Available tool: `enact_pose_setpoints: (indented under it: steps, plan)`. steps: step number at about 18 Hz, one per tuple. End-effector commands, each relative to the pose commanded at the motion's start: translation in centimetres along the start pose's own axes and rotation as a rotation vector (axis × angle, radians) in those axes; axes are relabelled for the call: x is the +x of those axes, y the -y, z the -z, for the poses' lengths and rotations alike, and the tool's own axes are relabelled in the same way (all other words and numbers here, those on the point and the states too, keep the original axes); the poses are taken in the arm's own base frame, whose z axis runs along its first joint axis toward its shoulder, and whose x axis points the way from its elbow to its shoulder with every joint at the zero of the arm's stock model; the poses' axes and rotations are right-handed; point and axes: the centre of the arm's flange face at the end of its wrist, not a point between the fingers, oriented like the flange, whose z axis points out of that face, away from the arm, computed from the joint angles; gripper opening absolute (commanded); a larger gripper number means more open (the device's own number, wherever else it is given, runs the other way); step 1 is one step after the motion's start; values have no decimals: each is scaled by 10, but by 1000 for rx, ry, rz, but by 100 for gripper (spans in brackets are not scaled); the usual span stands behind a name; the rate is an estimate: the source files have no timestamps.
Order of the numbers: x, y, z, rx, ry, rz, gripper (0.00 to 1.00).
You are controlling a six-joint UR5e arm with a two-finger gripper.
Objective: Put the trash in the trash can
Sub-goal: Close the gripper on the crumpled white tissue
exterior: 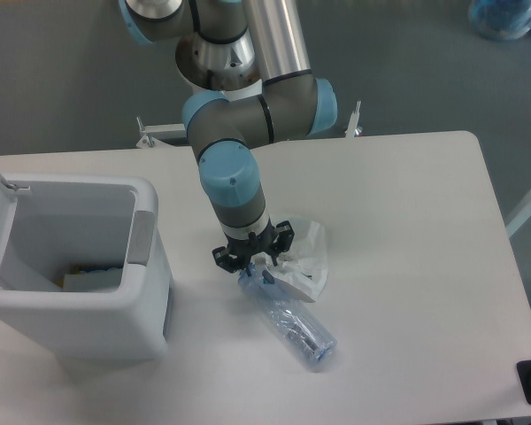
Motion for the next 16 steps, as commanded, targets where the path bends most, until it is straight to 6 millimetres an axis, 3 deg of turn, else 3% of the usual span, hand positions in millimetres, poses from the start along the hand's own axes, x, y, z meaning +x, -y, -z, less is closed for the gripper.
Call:
enact_pose_setpoints:
  steps: [7,9,11,16]
  plan:
    - [-2,-1,6,10,0,3,0]
    - [-6,-1,25,45,-2,8,0]
    - [-19,-1,61,108,-7,21,0]
    - [-64,7,132,247,-109,92,0]
